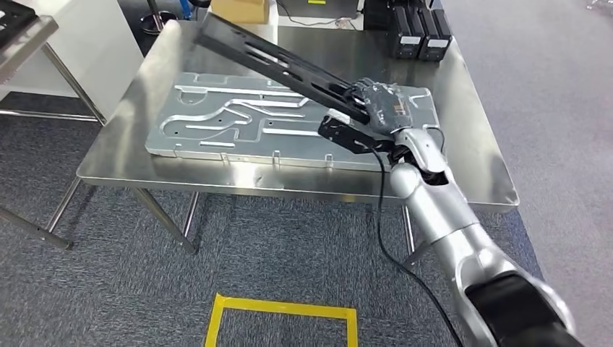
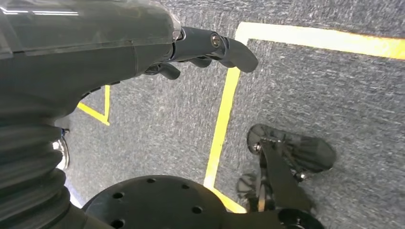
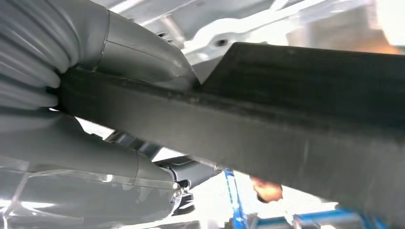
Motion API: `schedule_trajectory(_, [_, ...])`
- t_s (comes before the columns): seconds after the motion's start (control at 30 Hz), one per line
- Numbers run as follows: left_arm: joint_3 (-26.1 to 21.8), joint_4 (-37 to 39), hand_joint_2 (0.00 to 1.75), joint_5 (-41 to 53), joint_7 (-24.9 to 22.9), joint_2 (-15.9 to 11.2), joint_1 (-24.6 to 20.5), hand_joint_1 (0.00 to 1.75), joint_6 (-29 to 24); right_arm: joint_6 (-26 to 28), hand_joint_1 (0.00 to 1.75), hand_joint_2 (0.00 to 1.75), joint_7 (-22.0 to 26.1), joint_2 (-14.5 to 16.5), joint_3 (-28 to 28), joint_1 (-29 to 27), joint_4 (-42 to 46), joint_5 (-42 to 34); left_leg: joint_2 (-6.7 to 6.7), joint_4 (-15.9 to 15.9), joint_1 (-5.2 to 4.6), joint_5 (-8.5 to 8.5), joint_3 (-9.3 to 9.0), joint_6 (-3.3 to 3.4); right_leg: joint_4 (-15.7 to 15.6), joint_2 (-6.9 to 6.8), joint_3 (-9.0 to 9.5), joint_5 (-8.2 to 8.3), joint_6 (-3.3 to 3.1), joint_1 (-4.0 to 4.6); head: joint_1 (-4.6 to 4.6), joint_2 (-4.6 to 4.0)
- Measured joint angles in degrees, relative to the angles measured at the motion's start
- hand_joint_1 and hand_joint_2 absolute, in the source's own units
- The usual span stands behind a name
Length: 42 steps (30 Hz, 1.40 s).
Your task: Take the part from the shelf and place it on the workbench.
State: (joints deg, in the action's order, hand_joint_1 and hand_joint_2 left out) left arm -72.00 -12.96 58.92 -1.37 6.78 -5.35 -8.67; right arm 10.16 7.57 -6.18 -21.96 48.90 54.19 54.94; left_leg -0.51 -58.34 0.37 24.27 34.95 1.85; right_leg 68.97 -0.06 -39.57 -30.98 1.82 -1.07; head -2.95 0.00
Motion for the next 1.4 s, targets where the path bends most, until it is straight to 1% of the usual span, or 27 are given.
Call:
schedule_trajectory(0.03, [0.0,0.0,1.75,0.1,0.0,0.0,0.0,0.0,0.0,0.2,1.75,1.75,0.0,-0.6,-0.3,1.3,-3.3,0.1,-0.1,0.0,-0.09,0.02,-0.04,0.13,3.6,0.01,-1.93,-1.17,0.1,0.0,0.0,0.0])
schedule_trajectory(0.07, [0.0,0.0,1.75,0.2,0.0,0.0,0.0,0.0,0.1,0.3,1.75,1.75,-0.1,-1.1,-0.7,2.5,-6.6,0.2,-0.25,0.0,-0.16,0.06,-0.11,0.21,5.8,0.01,-3.28,-1.42,0.13,0.0,-0.01,0.0])
schedule_trajectory(0.1, [0.0,0.0,1.75,0.3,0.2,0.0,0.1,0.0,0.1,0.4,1.75,1.75,-0.2,-1.6,-0.9,3.4,-9.8,0.4,-0.44,-0.1,-0.23,0.11,-0.21,0.26,5.9,0.01,-3.61,-0.53,0.06,0.03,0.0,0.0])
schedule_trajectory(0.13, [0.0,0.1,1.75,0.3,0.3,0.0,0.1,0.0,0.2,0.4,1.75,1.75,-0.2,-2.2,-1.1,4.1,-12.6,0.5,-0.63,-0.1,-0.3,0.18,-0.34,0.27,3.5,0.01,-2.8,1.37,-0.14,0.08,0.0,0.0])
schedule_trajectory(0.17, [0.0,0.1,1.75,0.4,0.4,0.0,0.2,0.0,0.2,0.4,1.75,1.75,-0.3,-2.6,-1.3,4.7,-14.9,0.6,-0.78,-0.2,-0.35,0.3,-0.46,0.24,-0.3,0.01,-1.18,3.75,-0.44,0.19,0.01,0.0])
schedule_trajectory(0.23, [0.0,0.2,1.75,0.4,0.6,0.1,0.2,0.0,0.3,0.2,1.75,1.75,-0.2,-3.2,-1.5,6.1,-18.6,0.7,-0.88,-0.4,-0.65,0.59,-0.42,-0.03,-7.4,0.0,1.94,6.71,-1.03,0.57,-0.02,0.0])
schedule_trajectory(0.3, [0.0,0.3,1.75,0.3,0.7,0.1,0.2,0.0,0.4,-0.2,1.75,1.75,0.0,-3.4,-1.7,7.4,-21.5,0.7,-0.82,-0.4,-0.84,0.74,-0.3,-0.46,-9.7,0.04,2.85,6.97,-1.35,0.88,-0.03,0.0])
schedule_trajectory(0.4, [0.0,0.3,1.75,0.3,0.7,0.1,0.3,0.0,0.4,-1.0,1.75,1.75,-0.2,-3.7,-2.2,8.6,-24.7,1.0,-0.68,-1.1,-0.85,1.53,-0.11,-1.29,-10.3,-0.01,3.1,7.08,-1.95,0.45,-0.06,0.0])
schedule_trajectory(0.47, [0.0,0.3,1.75,0.3,0.6,0.0,0.3,0.0,0.3,-1.8,1.75,1.75,-0.5,-3.7,-2.7,9.8,-26.3,1.7,-0.41,-5.5,-0.7,4.21,1.79,-1.93,-10.6,-0.08,3.36,7.14,-2.36,0.13,-0.13,0.0])
schedule_trajectory(0.53, [0.0,0.3,1.75,0.3,0.6,0.0,0.2,0.0,0.4,-2.8,1.75,1.75,-0.9,-3.7,-3.3,10.8,-27.9,2.2,-0.18,-13.2,-0.38,7.57,5.38,-2.39,-10.6,-0.07,3.45,7.05,-2.56,0.16,-0.15,0.0])
schedule_trajectory(0.57, [0.0,0.3,1.75,0.3,0.6,0.0,0.2,0.0,0.4,-3.3,1.75,1.75,-1.1,-3.7,-3.5,11.0,-28.6,2.4,-0.08,-16.0,-0.25,8.26,6.79,-2.53,-10.5,-0.08,3.51,6.98,-2.59,0.17,-0.15,0.0])
schedule_trajectory(0.6, [0.0,0.3,1.75,0.3,0.7,0.0,0.1,0.0,0.4,-3.8,1.75,1.75,-1.3,-3.7,-3.8,11.2,-29.3,2.6,0.02,-16.8,-0.17,7.85,7.3,-2.63,-10.5,-0.08,3.59,6.91,-2.58,0.18,-0.14,0.0])
schedule_trajectory(0.63, [0.0,0.3,1.75,0.3,0.8,0.0,0.1,0.0,0.4,-4.4,1.75,1.75,-1.4,-3.7,-4.1,11.4,-29.8,2.7,0.1,-15.2,-0.11,6.33,6.67,-2.64,-10.4,-0.05,3.68,6.81,-2.52,0.16,-0.15,0.0])
schedule_trajectory(0.7, [0.0,0.3,1.75,0.3,0.9,0.0,0.2,0.0,0.4,-5.0,1.75,1.75,-1.5,-3.7,-4.6,12.0,-30.7,2.9,0.17,-7.5,-0.05,2.22,3.28,-2.41,-10.2,0.06,3.84,6.59,-2.28,0.15,-0.14,0.0])
schedule_trajectory(0.73, [0.0,0.3,1.75,0.3,1.0,0.0,0.2,0.0,0.4,-5.2,1.75,1.75,-1.5,-3.7,-4.8,12.4,-31.1,3.0,0.16,-4.0,-0.12,0.94,1.69,-2.21,-10.1,0.11,3.79,6.51,-2.08,0.21,-0.13,0.0])
schedule_trajectory(0.8, [0.0,0.3,1.75,0.3,1.1,0.0,0.2,0.0,0.5,-5.4,1.75,1.75,-1.7,-3.7,-5.2,13.3,-31.9,3.1,0.09,-0.9,-0.29,0.35,0.4,-1.76,-10.1,0.12,3.6,6.55,-1.54,0.36,-0.09,0.0])
schedule_trajectory(0.9, [0.0,0.3,1.75,0.3,1.1,0.1,0.3,0.0,0.5,-5.6,1.75,1.75,-2.0,-3.7,-5.7,14.0,-32.8,3.4,0.1,-0.2,-0.24,0.04,0.06,-0.72,-9.9,0.1,3.46,6.25,-0.6,0.28,-0.07,0.0])
schedule_trajectory(0.97, [0.0,0.3,1.75,0.3,1.1,0.1,0.2,0.0,0.5,-5.6,1.75,1.75,-2.1,-3.7,-6.0,14.2,-33.2,3.5,0.18,0.4,-0.07,-0.3,-0.24,0.01,-6.1,0.1,1.8,3.87,-0.21,0.2,-0.03,0.0])
schedule_trajectory(1.03, [0.0,0.3,1.75,0.3,1.1,0.1,0.1,0.0,0.5,-5.6,1.75,1.75,-2.2,-3.7,-6.3,14.4,-33.6,3.6,0.14,0.4,-0.17,-0.31,-0.25,0.31,1.6,0.09,-1.74,0.35,0.0,0.18,0.0,0.0])
schedule_trajectory(1.07, [0.0,0.3,1.75,0.3,1.0,0.1,0.1,0.0,0.5,-5.6,1.75,1.75,-2.2,-3.7,-6.5,14.4,-33.9,3.7,0.09,0.4,-0.21,-0.28,-0.26,0.36,4.7,0.09,-3.29,-0.62,0.07,0.17,0.02,0.0])
schedule_trajectory(1.1, [0.0,0.3,1.75,0.3,1.0,0.1,0.1,0.0,0.5,-5.5,1.75,1.75,-2.3,-3.7,-6.6,14.4,-34.1,3.8,0.04,0.3,-0.24,-0.23,-0.26,0.38,6.0,0.09,-4.01,-0.53,0.09,0.17,0.02,0.0])
schedule_trajectory(1.13, [0.0,0.3,1.75,0.3,0.9,0.1,0.2,0.0,0.5,-5.4,1.75,1.75,-2.4,-3.7,-6.8,14.5,-34.4,4.1,-0.01,0.2,-0.24,-0.15,-0.28,0.35,5.0,0.08,-3.65,0.62,0.04,0.17,0.02,0.0])
schedule_trajectory(1.2, [0.0,0.3,1.75,0.3,0.6,0.1,0.2,0.0,0.5,-4.6,1.75,1.75,-2.5,-3.7,-7.2,14.6,-34.6,4.8,-0.1,-0.2,-0.25,0.14,-0.32,0.09,-2.3,0.07,-0.25,4.55,-0.25,0.18,0.02,0.0])
schedule_trajectory(1.23, [0.0,0.3,1.75,0.3,0.5,0.1,0.2,0.0,0.5,-4.0,1.75,1.75,-2.5,-3.7,-7.5,14.8,-34.7,5.2,-0.12,-0.4,-0.36,0.3,-0.21,-0.13,-6.0,0.08,1.52,5.92,-0.42,0.3,0.01,0.0])
schedule_trajectory(1.27, [0.0,0.3,1.75,0.3,0.5,0.1,0.1,0.0,0.5,-3.4,1.75,1.75,-2.4,-3.6,-7.8,14.9,-34.8,5.5,-0.11,-0.5,-0.45,0.41,-0.08,-0.37,-8.6,0.1,2.72,6.68,-0.62,0.43,0.01,0.0])
schedule_trajectory(1.3, [0.0,0.3,1.75,0.3,0.5,0.1,0.1,0.0,0.5,-2.9,1.75,1.75,-2.4,-3.5,-8.0,15.0,-34.8,5.6,-0.1,-0.6,-0.53,0.48,0.03,-0.6,-9.7,0.12,3.19,6.73,-0.8,0.56,0.0,0.0])
schedule_trajectory(1.4, [0.0,0.3,1.75,0.3,0.9,0.1,0.2,0.0,0.5,-2.6,1.75,1.75,-2.4,-2.9,-8.6,15.1,-35.2,5.9,-0.05,-0.8,-0.59,0.81,0.03,-1.39,-10.0,0.16,3.35,6.71,-1.53,0.46,-0.01,0.0])
